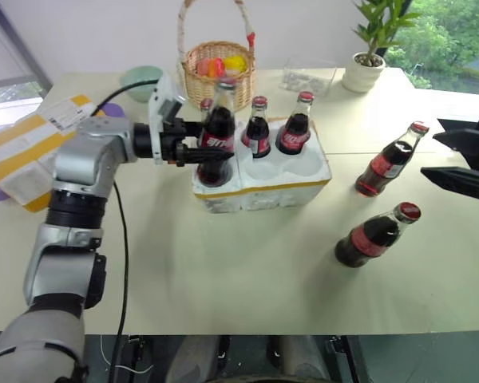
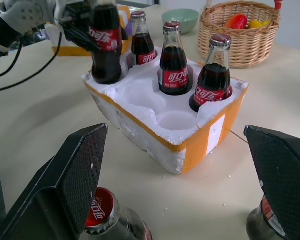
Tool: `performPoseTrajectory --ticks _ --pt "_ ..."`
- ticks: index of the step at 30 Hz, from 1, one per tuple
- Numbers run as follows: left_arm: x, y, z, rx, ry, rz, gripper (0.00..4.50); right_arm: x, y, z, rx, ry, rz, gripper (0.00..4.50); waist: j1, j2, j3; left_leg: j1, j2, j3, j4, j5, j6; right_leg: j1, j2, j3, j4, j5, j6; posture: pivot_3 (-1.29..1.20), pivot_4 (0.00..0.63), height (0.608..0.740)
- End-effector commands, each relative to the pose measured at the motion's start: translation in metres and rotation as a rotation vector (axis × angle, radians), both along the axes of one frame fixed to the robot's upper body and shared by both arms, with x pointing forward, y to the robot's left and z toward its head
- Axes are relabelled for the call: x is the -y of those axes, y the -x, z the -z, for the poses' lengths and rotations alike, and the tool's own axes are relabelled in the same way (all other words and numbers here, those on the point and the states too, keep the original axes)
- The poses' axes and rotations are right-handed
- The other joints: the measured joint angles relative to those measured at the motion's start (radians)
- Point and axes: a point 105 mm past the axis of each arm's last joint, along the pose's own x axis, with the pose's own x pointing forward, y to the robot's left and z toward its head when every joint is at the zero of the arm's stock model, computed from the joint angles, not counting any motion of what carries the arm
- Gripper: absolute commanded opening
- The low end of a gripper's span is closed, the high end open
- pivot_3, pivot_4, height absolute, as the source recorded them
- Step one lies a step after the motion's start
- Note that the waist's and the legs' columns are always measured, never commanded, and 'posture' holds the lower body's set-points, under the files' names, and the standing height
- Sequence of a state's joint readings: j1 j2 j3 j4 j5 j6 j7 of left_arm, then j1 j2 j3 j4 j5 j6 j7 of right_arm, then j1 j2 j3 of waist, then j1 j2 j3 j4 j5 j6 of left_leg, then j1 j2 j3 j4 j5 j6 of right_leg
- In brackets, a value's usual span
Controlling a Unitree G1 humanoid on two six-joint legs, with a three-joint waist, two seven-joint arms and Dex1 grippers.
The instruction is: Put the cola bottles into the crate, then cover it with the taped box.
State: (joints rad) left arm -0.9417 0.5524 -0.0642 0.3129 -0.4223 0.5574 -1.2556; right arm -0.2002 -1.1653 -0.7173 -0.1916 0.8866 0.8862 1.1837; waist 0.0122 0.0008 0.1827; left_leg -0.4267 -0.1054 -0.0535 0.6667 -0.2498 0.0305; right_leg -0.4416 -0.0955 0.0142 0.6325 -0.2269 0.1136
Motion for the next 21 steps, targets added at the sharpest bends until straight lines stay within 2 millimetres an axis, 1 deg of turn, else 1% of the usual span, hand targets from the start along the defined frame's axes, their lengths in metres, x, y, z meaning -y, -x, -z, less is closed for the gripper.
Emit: performPoseTrajectory --ticks 1,7,13,15,18,21 --pt "0.001 -0.001 -0.014 0.066 0.024 0.000 2.76 0.000 0.003 -0.009 0.044 0.021 0.001 4.50 -0.002 0.000 0.000 0.000 0.000 0.000 0.000 0.000 0.000 0.000 0.000 0.000 0.000 0.000 0.000 0.00 0.150 0.738" --pt "0.001 -0.003 -0.014 0.068 0.048 -0.011 2.76 0.001 0.001 -0.009 0.041 0.021 0.006 4.50 0.002 0.000 0.000 0.000 0.000 0.000 0.000 0.000 0.000 0.000 0.000 0.000 0.000 0.000 0.000 0.00 0.150 0.738" --pt "-0.007 0.005 0.008 0.051 0.009 -0.033 2.76 0.002 -0.001 -0.008 0.042 0.025 0.008 4.50 -0.002 0.000 0.000 0.000 0.000 0.000 0.000 0.000 0.000 0.000 0.000 0.000 0.000 0.000 0.000 0.00 0.150 0.738" --pt "-0.009 0.007 0.012 0.053 0.014 -0.043 2.76 0.002 -0.001 -0.007 0.040 0.026 0.008 4.50 -0.003 0.000 0.000 0.000 0.000 0.000 -0.001 0.000 0.000 -0.001 0.000 0.000 0.000 0.000 0.000 0.00 0.150 0.738" --pt "-0.012 0.010 0.024 0.049 0.007 -0.077 2.76 0.002 -0.001 -0.006 0.036 0.030 0.007 4.50 -0.004 0.001 -0.001 0.001 0.001 0.000 -0.001 0.000 0.000 -0.001 0.000 0.000 0.000 0.000 0.000 0.00 0.150 0.738" --pt "-0.018 0.007 0.036 0.053 0.002 -0.146 2.76 0.003 -0.002 -0.007 0.038 0.031 0.008 4.50 -0.005 0.002 -0.002 0.001 0.001 0.000 -0.001 0.000 0.000 0.000 0.000 0.000 0.000 0.000 0.000 0.00 0.150 0.738"
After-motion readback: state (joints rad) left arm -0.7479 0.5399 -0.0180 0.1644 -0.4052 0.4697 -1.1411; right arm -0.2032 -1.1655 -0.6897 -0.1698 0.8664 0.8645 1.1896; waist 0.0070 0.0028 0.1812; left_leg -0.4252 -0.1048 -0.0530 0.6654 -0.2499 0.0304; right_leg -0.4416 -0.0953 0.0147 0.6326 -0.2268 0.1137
